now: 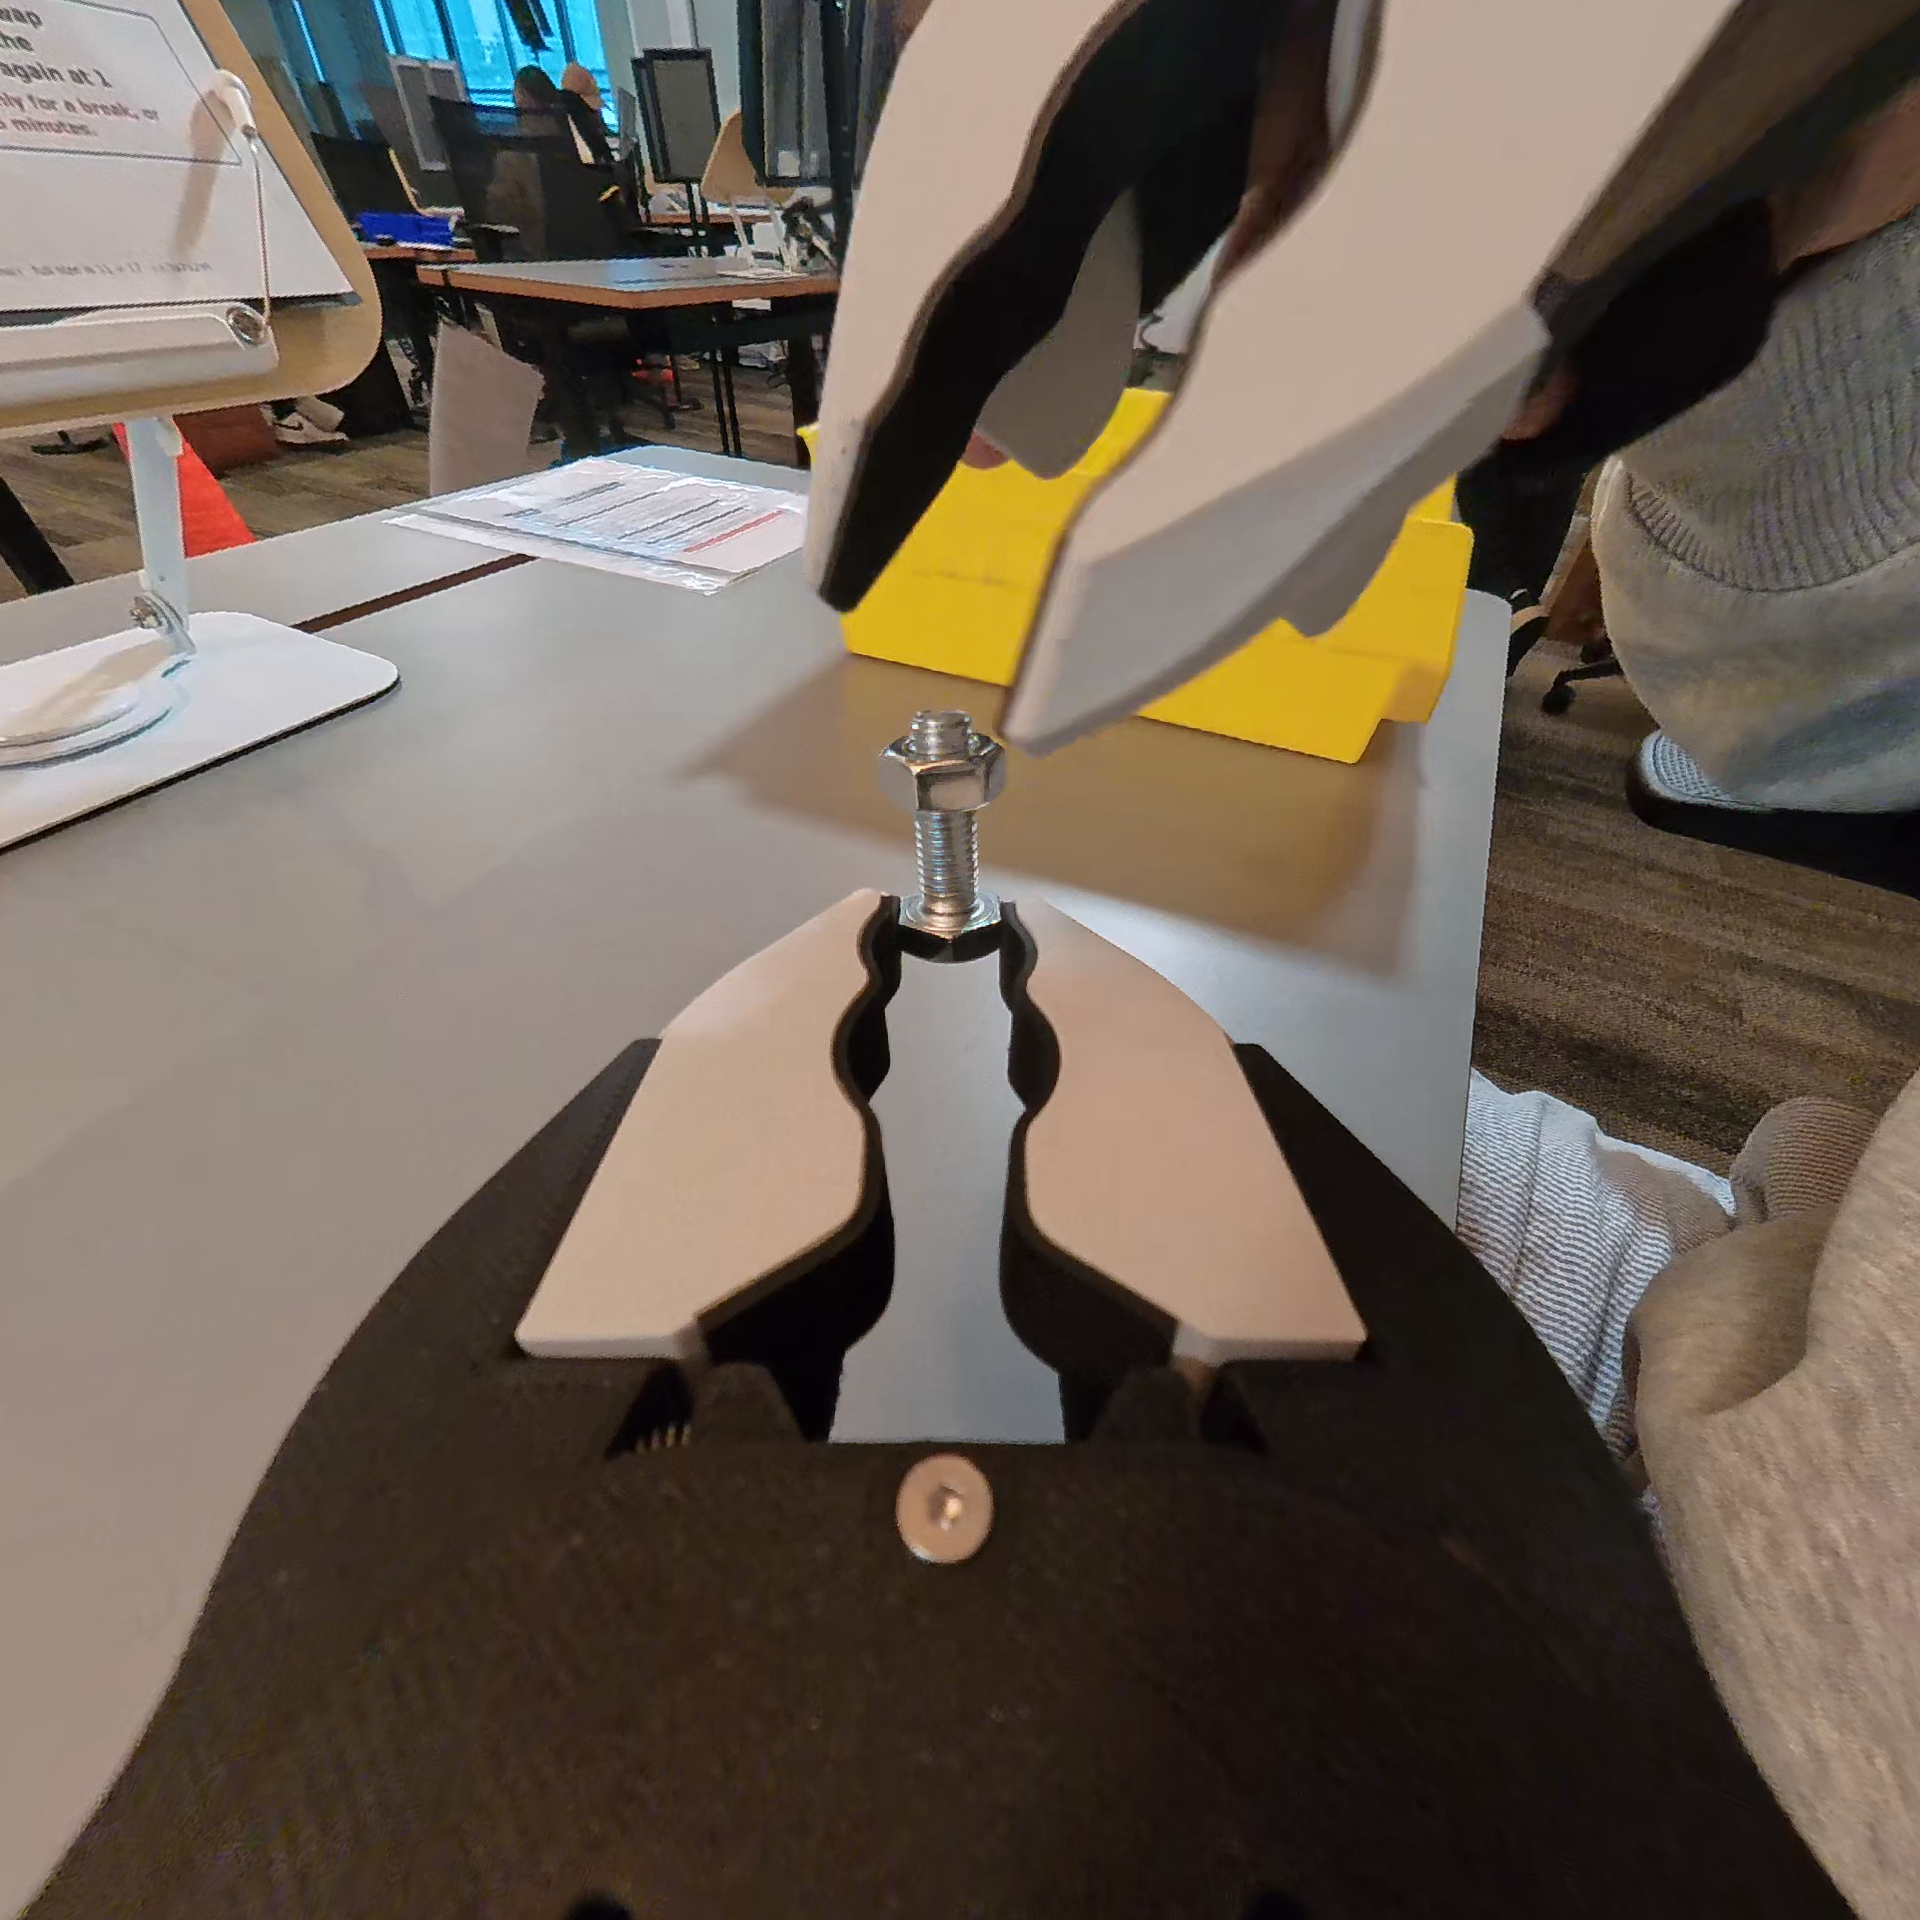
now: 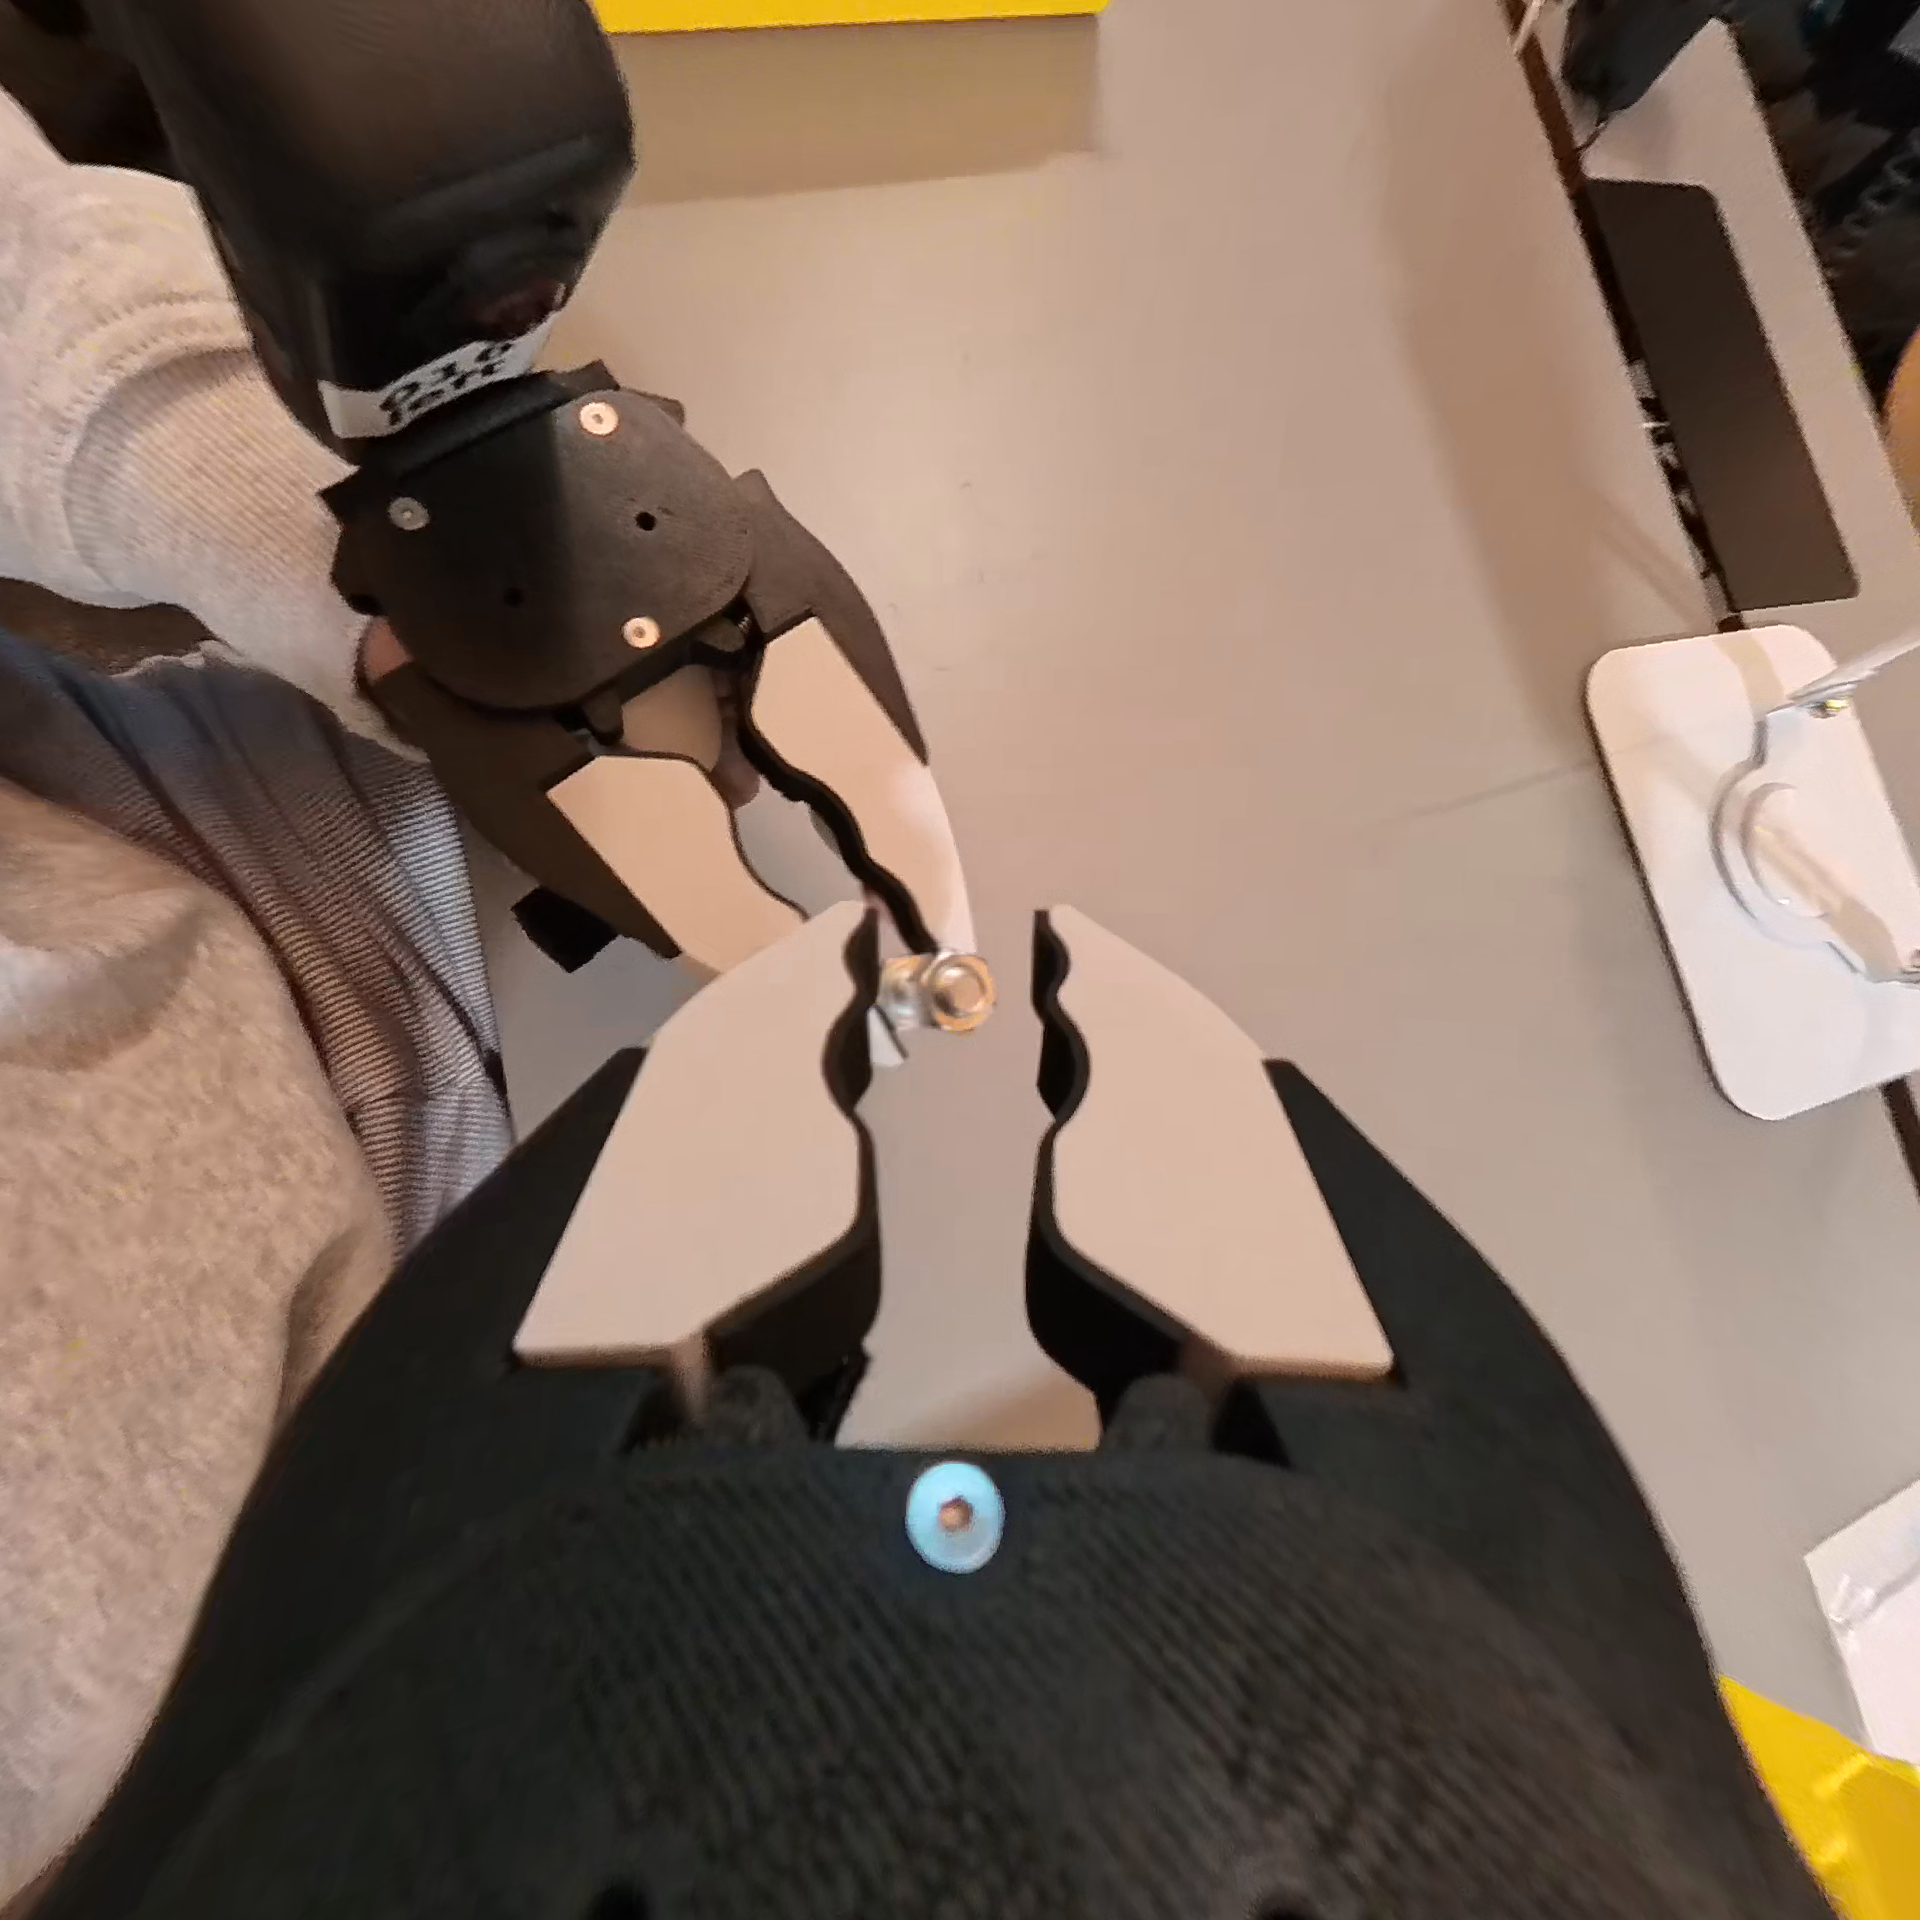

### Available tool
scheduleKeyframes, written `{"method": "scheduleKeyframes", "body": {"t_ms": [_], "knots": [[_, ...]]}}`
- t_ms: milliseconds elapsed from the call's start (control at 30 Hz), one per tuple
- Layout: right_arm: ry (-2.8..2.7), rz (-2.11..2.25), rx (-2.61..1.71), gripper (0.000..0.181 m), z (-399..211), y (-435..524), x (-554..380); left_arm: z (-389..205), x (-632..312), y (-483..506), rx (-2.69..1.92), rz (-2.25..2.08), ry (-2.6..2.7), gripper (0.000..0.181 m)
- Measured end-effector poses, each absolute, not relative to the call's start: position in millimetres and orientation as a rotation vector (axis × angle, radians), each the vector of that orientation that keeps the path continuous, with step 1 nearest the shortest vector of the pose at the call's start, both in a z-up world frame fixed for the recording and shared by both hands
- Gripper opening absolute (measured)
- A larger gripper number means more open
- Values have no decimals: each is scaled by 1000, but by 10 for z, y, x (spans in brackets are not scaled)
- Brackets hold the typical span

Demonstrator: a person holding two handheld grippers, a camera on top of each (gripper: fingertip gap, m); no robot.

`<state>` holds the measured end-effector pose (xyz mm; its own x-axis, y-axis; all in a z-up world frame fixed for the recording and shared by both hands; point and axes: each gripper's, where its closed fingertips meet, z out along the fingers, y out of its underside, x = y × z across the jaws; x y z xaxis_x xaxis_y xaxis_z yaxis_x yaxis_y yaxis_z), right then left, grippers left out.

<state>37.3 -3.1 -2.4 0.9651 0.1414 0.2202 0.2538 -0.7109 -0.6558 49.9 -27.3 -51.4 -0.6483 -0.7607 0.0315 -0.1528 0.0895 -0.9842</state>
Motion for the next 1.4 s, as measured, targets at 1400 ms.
{"method": "scheduleKeyframes", "body": {"t_ms": [1400], "knots": [[-377,-218,-2469,22,-238,-41,220,-465,533,-203,-913,-1589,1821,19]]}}
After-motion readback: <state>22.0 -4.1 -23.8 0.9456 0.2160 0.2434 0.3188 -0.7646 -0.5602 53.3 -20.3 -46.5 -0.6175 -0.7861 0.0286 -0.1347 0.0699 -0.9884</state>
